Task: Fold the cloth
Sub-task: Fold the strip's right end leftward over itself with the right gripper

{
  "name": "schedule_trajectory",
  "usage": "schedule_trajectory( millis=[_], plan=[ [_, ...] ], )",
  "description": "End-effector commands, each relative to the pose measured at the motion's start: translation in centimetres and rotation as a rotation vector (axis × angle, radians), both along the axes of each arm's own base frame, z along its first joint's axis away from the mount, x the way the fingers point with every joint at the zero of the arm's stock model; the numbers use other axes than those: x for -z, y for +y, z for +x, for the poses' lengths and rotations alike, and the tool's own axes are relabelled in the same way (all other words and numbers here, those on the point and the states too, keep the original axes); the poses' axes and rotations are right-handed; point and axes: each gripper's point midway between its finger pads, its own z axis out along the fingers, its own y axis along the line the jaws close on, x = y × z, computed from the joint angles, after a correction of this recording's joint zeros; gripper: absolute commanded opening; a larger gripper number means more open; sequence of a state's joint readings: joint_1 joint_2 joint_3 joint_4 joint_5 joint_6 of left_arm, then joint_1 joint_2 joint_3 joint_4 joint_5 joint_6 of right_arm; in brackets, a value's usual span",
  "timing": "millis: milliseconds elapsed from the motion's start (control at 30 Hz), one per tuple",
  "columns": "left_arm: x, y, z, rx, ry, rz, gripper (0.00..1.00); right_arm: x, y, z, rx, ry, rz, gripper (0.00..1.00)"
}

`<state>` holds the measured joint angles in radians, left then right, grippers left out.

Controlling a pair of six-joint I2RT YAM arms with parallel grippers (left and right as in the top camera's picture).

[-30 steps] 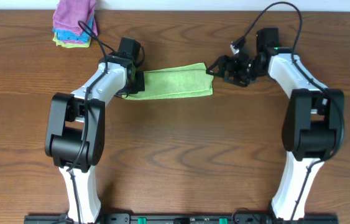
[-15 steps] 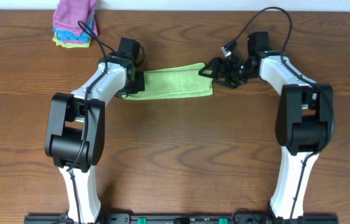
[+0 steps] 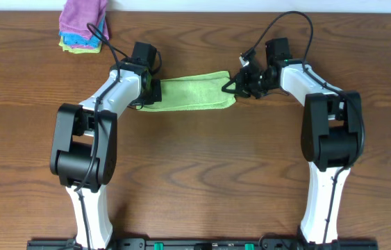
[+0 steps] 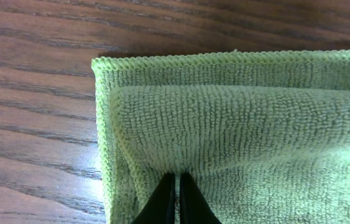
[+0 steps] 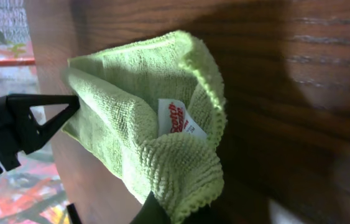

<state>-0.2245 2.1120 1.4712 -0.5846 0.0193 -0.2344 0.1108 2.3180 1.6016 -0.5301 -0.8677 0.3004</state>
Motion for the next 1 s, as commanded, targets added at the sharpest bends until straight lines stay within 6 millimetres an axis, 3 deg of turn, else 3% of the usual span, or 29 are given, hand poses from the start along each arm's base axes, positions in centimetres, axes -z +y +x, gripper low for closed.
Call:
schedule_trajectory(
  millis=[0, 133, 300, 500, 600, 667, 967],
  plan=[
    [-5.1, -0.3, 1.9, 0.007, -0.104, -0.023, 0.06, -0.5, 0.4, 0.2, -0.001, 0.022, 0.034, 0.02],
    [-11.8, 0.8, 2.6, -0.020, -0.216, -0.042, 0.06, -2.5, -0.3, 1.1, 0.008, 0.016, -0.029, 0.01],
    [-19.3, 3.9, 0.2, -0.077, -0.317, -0.055, 0.06, -4.3, -4.7, 1.0, 0.043, 0.057, -0.381, 0.01],
    [-25.1, 6.1, -3.5, -0.131, -0.397, -0.067, 0.06, -7.1, -11.0, -0.9, 0.112, 0.142, -0.809, 0.01],
    [-27.0, 6.2, -4.6, -0.131, -0.437, -0.074, 0.06, -8.8, -12.3, -1.6, 0.158, 0.155, -0.958, 0.01],
    [-28.1, 6.2, -5.2, -0.153, -0.460, -0.097, 0.06, -9.7, -11.5, -1.7, 0.143, 0.122, -1.013, 0.02],
    [-29.0, 3.5, -6.0, -0.082, -0.454, -0.243, 0.06, -8.7, -1.3, -1.6, -0.025, -0.094, -1.055, 0.01]
  ],
)
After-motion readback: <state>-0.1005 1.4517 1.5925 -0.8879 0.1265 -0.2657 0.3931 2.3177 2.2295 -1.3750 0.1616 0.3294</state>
